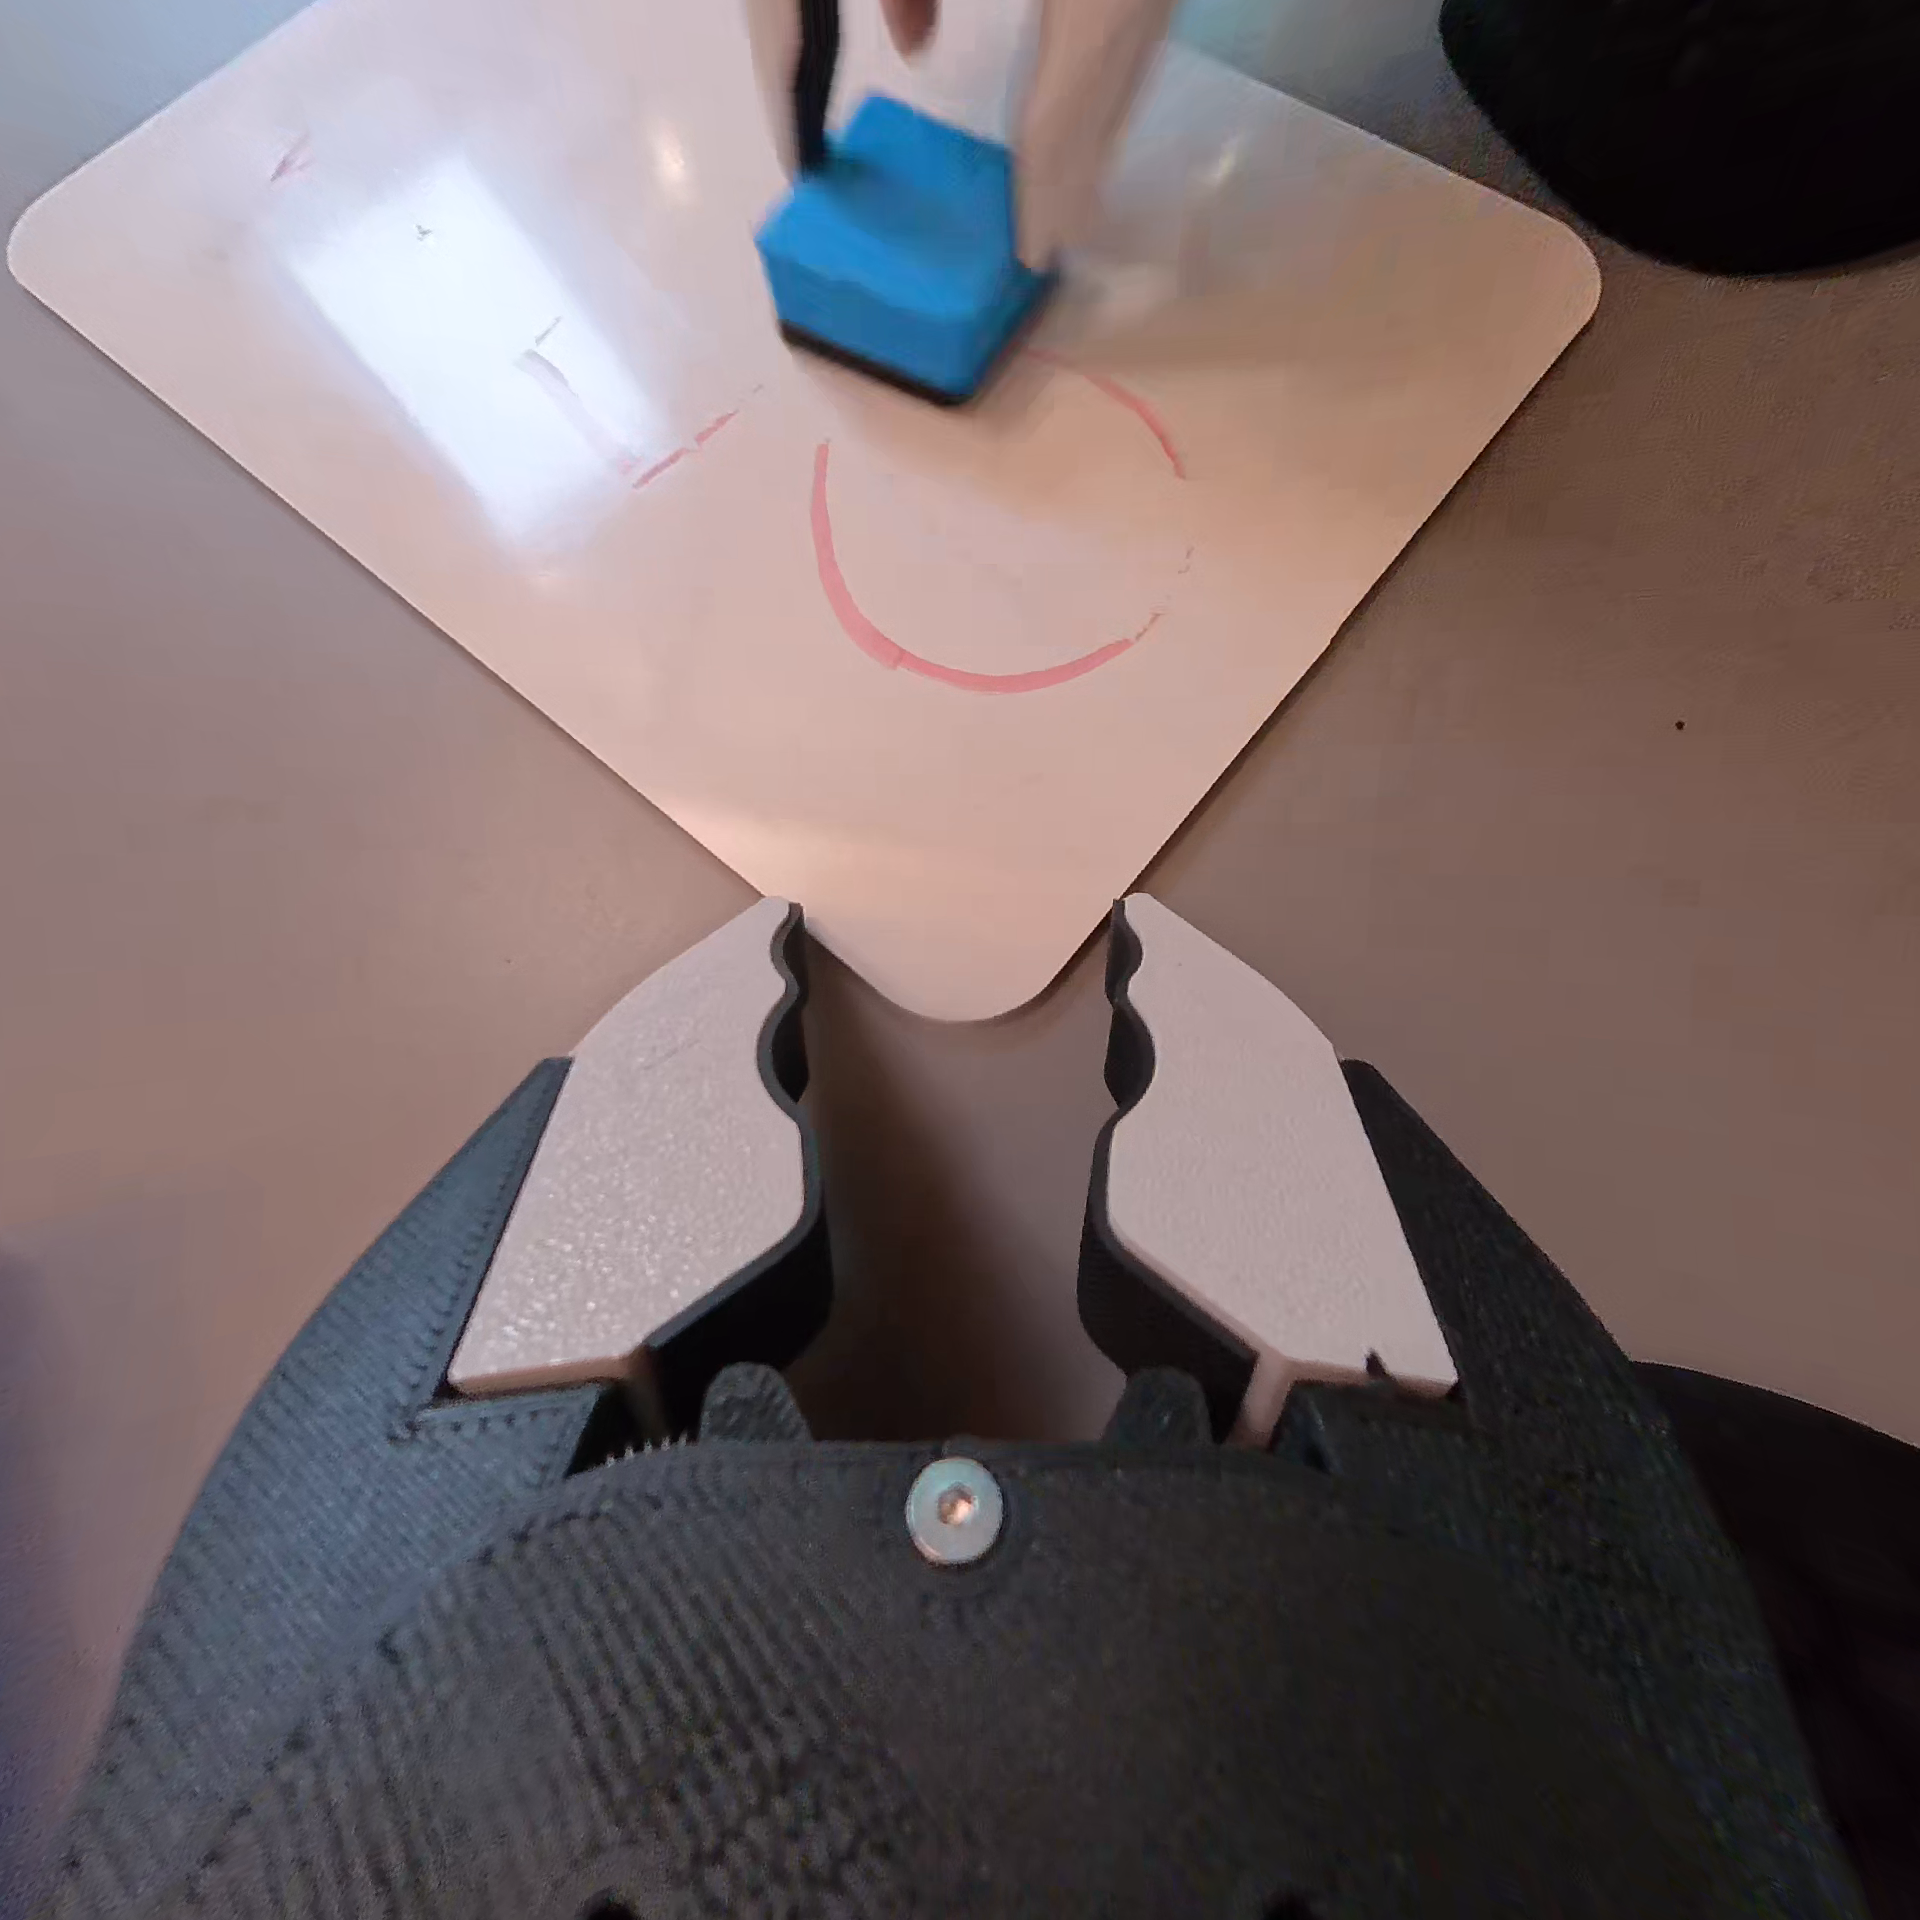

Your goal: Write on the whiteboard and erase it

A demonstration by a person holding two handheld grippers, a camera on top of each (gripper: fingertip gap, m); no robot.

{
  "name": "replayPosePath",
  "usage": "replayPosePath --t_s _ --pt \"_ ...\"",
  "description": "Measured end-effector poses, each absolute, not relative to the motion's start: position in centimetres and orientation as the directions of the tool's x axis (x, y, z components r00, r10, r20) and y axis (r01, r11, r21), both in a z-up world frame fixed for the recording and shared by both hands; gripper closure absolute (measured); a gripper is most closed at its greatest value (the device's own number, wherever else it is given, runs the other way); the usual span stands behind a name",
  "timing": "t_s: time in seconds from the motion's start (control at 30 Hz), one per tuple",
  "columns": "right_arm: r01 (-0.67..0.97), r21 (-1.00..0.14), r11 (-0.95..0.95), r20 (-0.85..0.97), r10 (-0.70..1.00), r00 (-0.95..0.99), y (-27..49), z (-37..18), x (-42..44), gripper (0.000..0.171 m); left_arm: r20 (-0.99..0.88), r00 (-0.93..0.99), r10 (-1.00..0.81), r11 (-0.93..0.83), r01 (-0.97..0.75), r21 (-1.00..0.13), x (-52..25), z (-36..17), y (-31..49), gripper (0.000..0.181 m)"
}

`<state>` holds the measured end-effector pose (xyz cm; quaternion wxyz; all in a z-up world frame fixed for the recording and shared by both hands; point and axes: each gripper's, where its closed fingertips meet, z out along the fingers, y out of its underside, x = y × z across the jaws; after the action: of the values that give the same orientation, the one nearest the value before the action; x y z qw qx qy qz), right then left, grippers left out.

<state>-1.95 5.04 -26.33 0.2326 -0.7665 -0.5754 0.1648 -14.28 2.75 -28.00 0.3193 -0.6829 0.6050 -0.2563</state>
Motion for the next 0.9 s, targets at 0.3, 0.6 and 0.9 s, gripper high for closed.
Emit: replayPosePath --t_s 0.3,0.6,0.9 --pt "0.829 -0.554 -0.074 -0.028 0.997 0.070 -1.7 -26.5 -6.1 0.123 -0.033 0.143 -0.989 -0.071 -0.662 -0.747 -14.2 -28.0 2.8 0.125" --pt "0.803 -0.578 -0.147 -0.083 0.989 0.121 -0.2 -26.4 -5.8 0.124 -0.031 0.147 -0.989 -0.075 -0.660 -0.747 -14.1 -28.0 2.9 0.126" --pt "0.766 -0.541 -0.347 0.019 0.906 0.423 13.1 -24.9 -0.7 0.123 -0.034 0.150 -0.988 -0.075 -0.659 -0.748 -14.1 -28.0 2.9 0.126"
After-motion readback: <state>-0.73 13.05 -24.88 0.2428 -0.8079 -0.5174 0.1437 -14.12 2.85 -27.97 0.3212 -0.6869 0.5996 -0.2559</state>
